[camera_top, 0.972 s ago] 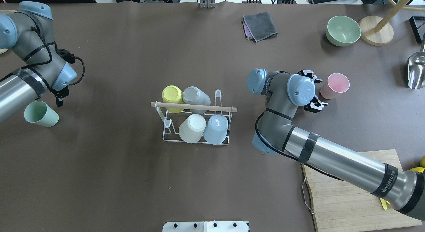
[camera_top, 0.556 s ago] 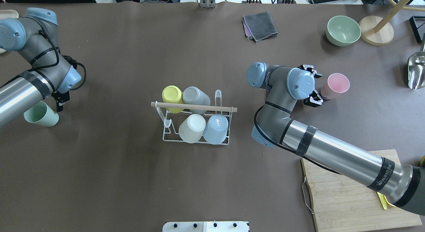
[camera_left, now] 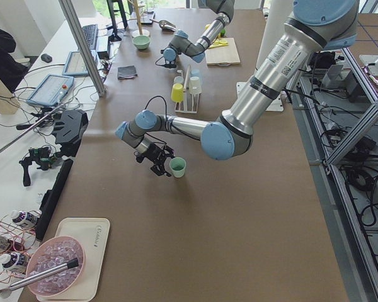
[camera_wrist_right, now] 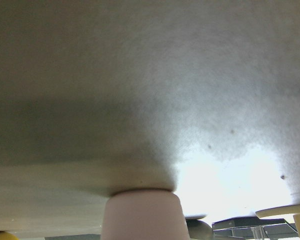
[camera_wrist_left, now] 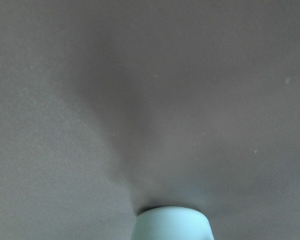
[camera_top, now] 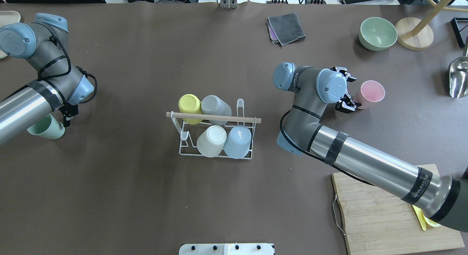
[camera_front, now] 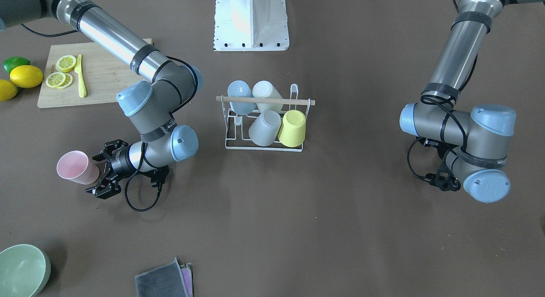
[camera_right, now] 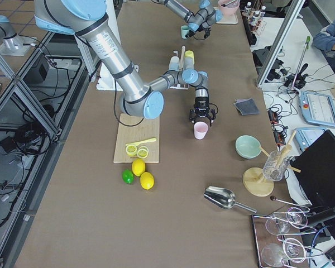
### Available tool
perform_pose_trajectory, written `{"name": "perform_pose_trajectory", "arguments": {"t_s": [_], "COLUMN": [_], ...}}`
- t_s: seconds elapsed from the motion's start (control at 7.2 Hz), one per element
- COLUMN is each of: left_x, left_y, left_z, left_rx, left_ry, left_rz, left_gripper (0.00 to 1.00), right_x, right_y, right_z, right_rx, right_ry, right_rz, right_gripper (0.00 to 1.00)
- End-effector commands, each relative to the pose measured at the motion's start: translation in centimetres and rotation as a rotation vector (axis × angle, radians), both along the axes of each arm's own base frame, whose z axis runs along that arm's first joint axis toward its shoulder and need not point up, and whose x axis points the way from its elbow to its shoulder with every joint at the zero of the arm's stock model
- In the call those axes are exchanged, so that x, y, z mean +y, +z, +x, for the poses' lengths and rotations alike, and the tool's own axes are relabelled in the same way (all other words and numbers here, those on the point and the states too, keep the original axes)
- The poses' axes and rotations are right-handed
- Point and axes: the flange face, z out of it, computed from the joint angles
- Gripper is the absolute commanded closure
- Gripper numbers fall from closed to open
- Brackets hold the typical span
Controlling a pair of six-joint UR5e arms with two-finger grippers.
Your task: Place cup on cup holder
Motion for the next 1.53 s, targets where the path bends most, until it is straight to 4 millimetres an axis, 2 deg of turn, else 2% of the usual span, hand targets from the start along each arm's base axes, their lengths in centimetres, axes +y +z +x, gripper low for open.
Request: {"name": "perform_pose_trajectory", "arguments": {"t_s": [0.0, 0.69, 1.25, 1.39], "left_x": [0.4, 1.0, 0.9, 0.8], "left_y": [0.4, 0.8, 0.4, 0.1], "left_z": [0.8, 0.6, 0.7, 0.8], "left_rx": [-0.013, -0.008, 0.000, 0.001], "left_ry": [0.014, 0.085, 0.089, 0.090], "left_rz": [-0.017, -0.028, -0.025, -0.020], "left_gripper": [0.03, 0.03, 0.03, 0.25], "right_x": [0.1, 0.1, 0.3, 0.4], "right_y": [0.3, 1.6, 2.6, 2.9], "right_z": [0.1, 1.1, 1.3, 1.4], "right_rx": [0.001, 0.009, 0.008, 0.011], "right_ry": [0.002, 0.006, 0.005, 0.005], "right_rz": [-0.009, -0.018, -0.020, -0.021], "right_gripper": [0.00, 0.00, 0.00, 0.00]}}
